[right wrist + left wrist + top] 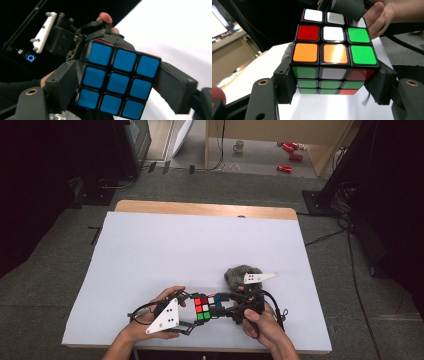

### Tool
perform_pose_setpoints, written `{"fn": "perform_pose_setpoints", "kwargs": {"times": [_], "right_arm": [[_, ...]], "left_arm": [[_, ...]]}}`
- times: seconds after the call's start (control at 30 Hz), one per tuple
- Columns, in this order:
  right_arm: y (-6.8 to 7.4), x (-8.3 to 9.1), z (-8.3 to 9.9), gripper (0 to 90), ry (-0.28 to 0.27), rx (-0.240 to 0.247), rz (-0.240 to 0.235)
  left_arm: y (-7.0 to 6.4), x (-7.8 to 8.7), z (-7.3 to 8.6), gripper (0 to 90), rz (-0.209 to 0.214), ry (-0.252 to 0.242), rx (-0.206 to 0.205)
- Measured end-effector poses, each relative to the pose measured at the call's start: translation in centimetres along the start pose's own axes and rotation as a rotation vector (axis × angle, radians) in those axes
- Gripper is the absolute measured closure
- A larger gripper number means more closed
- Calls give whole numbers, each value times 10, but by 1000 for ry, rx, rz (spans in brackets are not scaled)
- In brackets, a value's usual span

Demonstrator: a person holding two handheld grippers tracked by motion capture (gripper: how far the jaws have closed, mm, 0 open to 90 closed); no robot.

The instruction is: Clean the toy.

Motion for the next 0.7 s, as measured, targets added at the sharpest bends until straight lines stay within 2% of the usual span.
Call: {"fn": "perform_pose_setpoints", "kwargs": {"times": [0.07,0.17,0.27,0.3,0.37,0.4,0.5,0.57,0.63,0.7], "right_arm": [[1,4,0,197,-32,52,25],[-1,11,1,196,-74,107,31],[0,19,1,224,-129,173,83],[0,23,1,233,-154,208,131],[1,27,1,235,-179,255,196],[2,31,1,243,-187,289,250],[3,38,0,255,-211,326,311],[6,39,0,305,-219,338,319],[9,40,0,433,-222,378,387],[8,41,-1,525,-223,392,423]], "left_arm": [[2,2,-1,345,8,-2,26],[4,5,0,345,7,-5,58],[6,8,1,345,10,-6,88],[7,10,0,345,10,-6,103],[10,12,1,345,6,-3,139],[11,13,1,345,4,0,150],[14,16,1,345,0,16,210],[15,17,1,344,9,19,230],[16,18,1,344,10,23,244],[17,19,1,344,6,28,260]]}}
Point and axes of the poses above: each handheld gripper's, and its own axes: x roughly backward along the jaws, z roughly out of its underside, y roughly to its left, the point moved 1 cm from there along -x, roughly forward along the jaws, and after that the axes turned 10 degrees about z, right-handed, at the moved point
